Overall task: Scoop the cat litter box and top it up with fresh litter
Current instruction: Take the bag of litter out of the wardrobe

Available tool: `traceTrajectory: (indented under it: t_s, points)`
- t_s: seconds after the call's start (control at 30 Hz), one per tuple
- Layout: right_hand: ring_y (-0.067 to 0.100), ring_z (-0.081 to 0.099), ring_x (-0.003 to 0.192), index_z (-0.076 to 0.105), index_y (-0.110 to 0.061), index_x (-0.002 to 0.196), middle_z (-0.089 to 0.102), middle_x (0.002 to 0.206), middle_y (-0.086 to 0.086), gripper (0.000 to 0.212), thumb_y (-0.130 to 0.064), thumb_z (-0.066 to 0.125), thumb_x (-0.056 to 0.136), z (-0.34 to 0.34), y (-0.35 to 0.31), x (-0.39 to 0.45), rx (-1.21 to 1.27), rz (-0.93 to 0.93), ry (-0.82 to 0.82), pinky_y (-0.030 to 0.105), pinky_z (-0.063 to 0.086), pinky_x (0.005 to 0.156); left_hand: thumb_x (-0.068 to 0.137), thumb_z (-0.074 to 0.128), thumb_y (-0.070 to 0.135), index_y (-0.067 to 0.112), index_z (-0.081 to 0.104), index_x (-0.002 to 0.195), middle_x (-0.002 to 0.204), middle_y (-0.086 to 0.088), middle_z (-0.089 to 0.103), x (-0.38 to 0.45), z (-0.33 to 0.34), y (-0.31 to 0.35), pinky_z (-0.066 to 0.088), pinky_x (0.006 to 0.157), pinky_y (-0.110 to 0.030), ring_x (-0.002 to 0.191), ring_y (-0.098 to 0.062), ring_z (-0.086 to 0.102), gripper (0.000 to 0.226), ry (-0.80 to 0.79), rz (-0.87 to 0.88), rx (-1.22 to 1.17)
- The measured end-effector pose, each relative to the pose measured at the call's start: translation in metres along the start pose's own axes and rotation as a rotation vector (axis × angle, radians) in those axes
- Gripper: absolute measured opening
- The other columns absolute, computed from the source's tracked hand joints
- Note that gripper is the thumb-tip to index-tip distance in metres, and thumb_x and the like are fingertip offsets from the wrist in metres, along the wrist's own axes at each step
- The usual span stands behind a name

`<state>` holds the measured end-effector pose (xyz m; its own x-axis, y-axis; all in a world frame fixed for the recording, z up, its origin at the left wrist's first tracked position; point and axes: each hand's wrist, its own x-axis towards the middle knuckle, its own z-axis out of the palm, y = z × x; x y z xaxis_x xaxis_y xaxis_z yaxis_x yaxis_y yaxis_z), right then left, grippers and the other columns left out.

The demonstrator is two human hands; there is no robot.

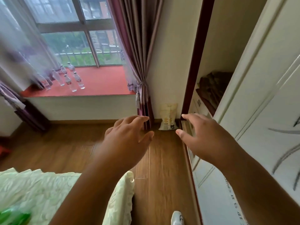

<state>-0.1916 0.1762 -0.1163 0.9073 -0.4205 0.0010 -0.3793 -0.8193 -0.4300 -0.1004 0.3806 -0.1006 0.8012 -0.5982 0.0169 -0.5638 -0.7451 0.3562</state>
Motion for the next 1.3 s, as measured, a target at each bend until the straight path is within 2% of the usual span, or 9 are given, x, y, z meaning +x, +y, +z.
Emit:
traceTrajectory:
  t_s: [0.23,0.5,0.73,1.03,1.3]
  points:
    - [0.019,0.044,0.139,0.037,-0.033,0.153,0.044,0.155,-0.008,0.061,-0.054,0.054,0.097,-0.026,0.033,0.119,-0.022,-0.074,-0.039,0.038,0.044,0.107,0.100,0.040,0.058,0.044,0.035,0.149,0.154,0.017,0.038,0.097,0.005,0.017,0.030,0.116,-0.041,0.143,-0.012,0.032,0.051,0.072,-0.098,0.004]
    - [0.018,0.039,0.143,0.037,-0.033,0.153,0.040,0.158,-0.008,0.062,-0.055,0.052,0.097,-0.028,0.062,0.201,-0.056,-0.070,-0.122,0.038,0.041,0.110,0.100,0.039,0.060,0.045,0.032,0.150,0.156,0.018,0.036,0.182,0.027,0.017,0.028,0.118,-0.043,0.147,-0.011,0.026,0.053,0.017,-0.142,-0.013]
    - [0.017,0.036,0.145,0.034,-0.035,0.154,0.037,0.159,-0.011,0.062,-0.055,0.051,0.098,-0.025,0.076,0.280,-0.073,0.014,-0.125,0.040,0.039,0.112,0.099,0.040,0.060,0.044,0.030,0.152,0.157,0.016,0.034,0.282,0.037,0.005,0.030,0.120,-0.045,0.148,-0.013,0.025,0.056,-0.031,-0.089,-0.062]
    - [0.014,0.033,0.145,0.032,-0.035,0.155,0.033,0.160,-0.013,0.062,-0.055,0.049,0.099,-0.034,0.060,0.414,-0.117,0.143,-0.036,0.036,0.034,0.113,0.099,0.041,0.059,0.046,0.032,0.150,0.157,0.017,0.034,0.446,0.026,-0.034,0.028,0.119,-0.043,0.146,-0.012,0.027,0.053,-0.038,0.059,-0.098]
    - [0.014,0.034,0.146,0.035,-0.033,0.154,0.035,0.160,-0.011,0.062,-0.056,0.049,0.098,-0.017,0.055,0.507,-0.110,0.215,-0.047,0.037,0.034,0.115,0.093,0.042,0.061,0.041,0.042,0.146,0.151,0.012,0.045,0.563,0.025,-0.070,0.037,0.115,-0.050,0.144,-0.018,0.036,0.057,-0.038,0.129,-0.109]
